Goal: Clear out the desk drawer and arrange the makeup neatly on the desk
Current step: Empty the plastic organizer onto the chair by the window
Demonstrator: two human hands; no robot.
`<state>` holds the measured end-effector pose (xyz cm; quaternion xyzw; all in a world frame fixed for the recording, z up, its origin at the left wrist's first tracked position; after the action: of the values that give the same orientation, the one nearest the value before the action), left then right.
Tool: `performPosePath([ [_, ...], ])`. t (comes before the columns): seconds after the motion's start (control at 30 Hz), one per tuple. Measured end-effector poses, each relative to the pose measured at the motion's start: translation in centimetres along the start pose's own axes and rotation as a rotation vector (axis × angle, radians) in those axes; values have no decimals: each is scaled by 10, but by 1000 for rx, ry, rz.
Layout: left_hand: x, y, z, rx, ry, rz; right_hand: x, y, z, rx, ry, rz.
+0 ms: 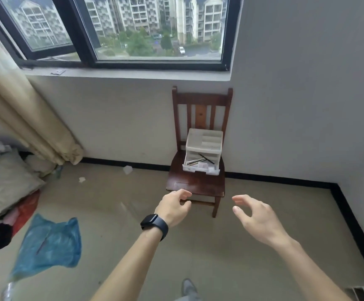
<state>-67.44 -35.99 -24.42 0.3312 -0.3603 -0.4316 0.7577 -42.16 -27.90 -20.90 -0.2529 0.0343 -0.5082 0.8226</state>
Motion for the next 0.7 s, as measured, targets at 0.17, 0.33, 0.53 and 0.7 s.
performPosePath([
  [0.17,-90,-12,0,-78,-108,66,-83,7,-24,0,-85,-105],
  [0.33,-168,-25,-7,-141,-189,135,-159,28,-51,-2,-196,-184],
  [0.53,-275,-34,-27,-252,-252,171,-279,61,-80,99,-304,-192],
  [0.7,-344,-36,-58,-427,-443,176,-371,79,-101,218,-413,-106],
])
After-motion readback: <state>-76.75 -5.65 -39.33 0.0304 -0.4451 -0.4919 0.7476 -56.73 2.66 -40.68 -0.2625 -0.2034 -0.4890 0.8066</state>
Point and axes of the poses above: each hand's wrist, its own x-axis away from the middle knuckle, its own z-axis out of the back of the hand, y = z × x, the point moved 3 cm from there along -x, towards the middle knuckle, and after that the axes turned 14 degrees about x, right-handed, at the moved point
